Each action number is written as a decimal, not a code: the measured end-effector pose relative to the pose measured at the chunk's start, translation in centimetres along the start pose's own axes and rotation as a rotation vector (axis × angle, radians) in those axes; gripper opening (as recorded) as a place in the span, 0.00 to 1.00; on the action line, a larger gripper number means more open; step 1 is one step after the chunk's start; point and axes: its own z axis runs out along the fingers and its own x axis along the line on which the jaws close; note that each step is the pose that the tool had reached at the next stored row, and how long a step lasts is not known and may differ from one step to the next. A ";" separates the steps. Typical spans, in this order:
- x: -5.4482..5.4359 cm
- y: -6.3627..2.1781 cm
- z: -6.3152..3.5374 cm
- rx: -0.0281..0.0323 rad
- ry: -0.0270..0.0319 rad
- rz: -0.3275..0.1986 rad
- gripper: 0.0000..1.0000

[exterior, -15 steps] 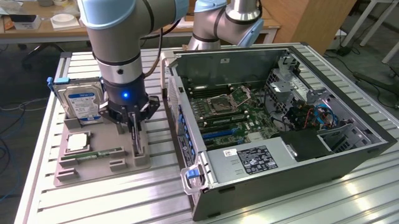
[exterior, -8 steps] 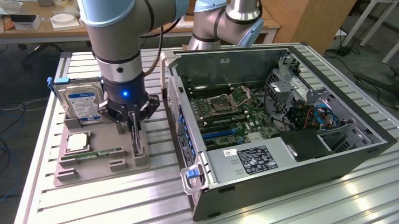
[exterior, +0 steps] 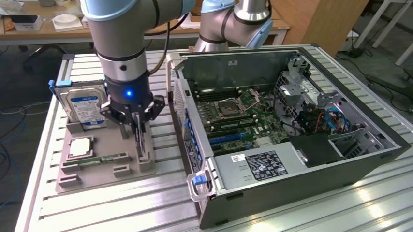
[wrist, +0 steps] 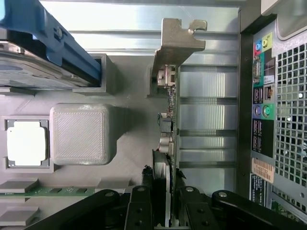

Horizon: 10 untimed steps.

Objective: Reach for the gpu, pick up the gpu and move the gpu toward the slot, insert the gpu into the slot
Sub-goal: 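Pick up the gpu and move the gpu toward the slot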

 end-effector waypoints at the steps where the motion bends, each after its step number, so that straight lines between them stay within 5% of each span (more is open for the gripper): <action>1: 0.0 0.00 -0.12 -0.0001 0.0000 0.000 0.27; 6: 0.0 0.02 -0.47 0.0000 -0.0001 0.000 0.27; 10: 0.0 0.12 -2.14 0.0001 -0.0001 0.000 0.27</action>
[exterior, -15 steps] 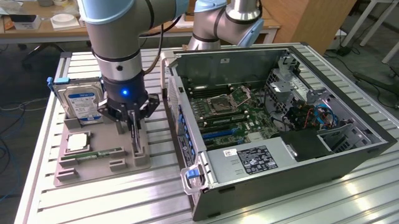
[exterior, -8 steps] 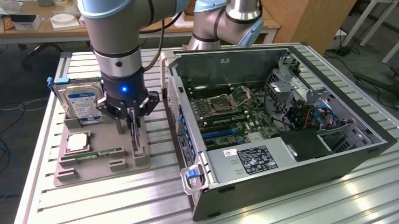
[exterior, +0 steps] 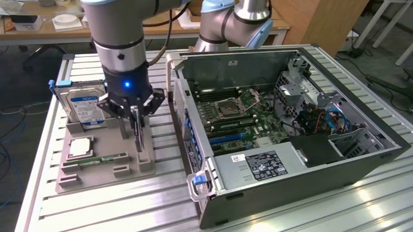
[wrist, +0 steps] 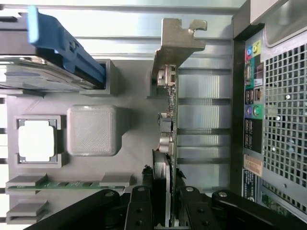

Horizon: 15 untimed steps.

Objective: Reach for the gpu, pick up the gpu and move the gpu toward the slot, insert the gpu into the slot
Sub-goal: 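Pick up the gpu and move the gpu toward the slot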

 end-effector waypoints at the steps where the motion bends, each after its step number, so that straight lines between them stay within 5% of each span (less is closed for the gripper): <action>1: 0.0 0.02 -0.45 0.0000 -0.0001 0.000 0.27; 15: -0.1 0.25 -6.77 -0.0001 -0.0004 0.000 0.27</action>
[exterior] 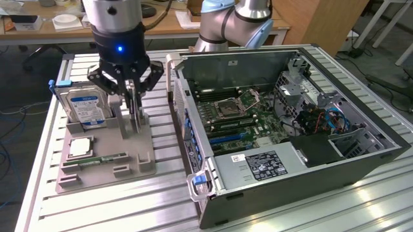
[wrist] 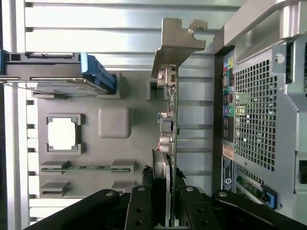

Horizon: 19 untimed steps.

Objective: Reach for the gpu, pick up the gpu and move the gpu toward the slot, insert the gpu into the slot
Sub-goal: 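Pick up the gpu and move the gpu toward the slot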

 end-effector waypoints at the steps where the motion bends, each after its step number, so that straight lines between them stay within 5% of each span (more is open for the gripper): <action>1: 0.0 0.02 -0.46 0.0000 -0.0001 0.000 0.27; 19: -0.1 0.31 -8.50 -0.0003 0.0002 0.000 0.27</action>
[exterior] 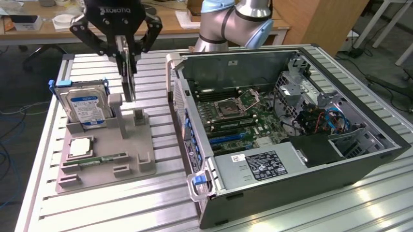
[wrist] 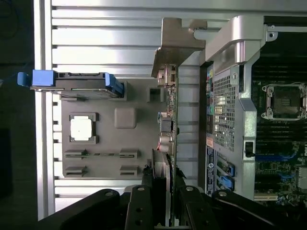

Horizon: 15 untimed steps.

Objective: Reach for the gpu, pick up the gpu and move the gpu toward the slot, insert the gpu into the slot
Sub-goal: 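Pick up the gpu and move the gpu toward the slot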

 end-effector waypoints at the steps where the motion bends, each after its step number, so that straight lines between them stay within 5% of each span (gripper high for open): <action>1: 0.0 0.00 0.00 -0.0005 -0.0003 0.000 0.27; 12: -1.0 0.01 0.12 -0.0013 0.0022 -0.065 0.27; 15: -1.9 0.02 0.16 -0.0014 0.0023 -0.067 0.27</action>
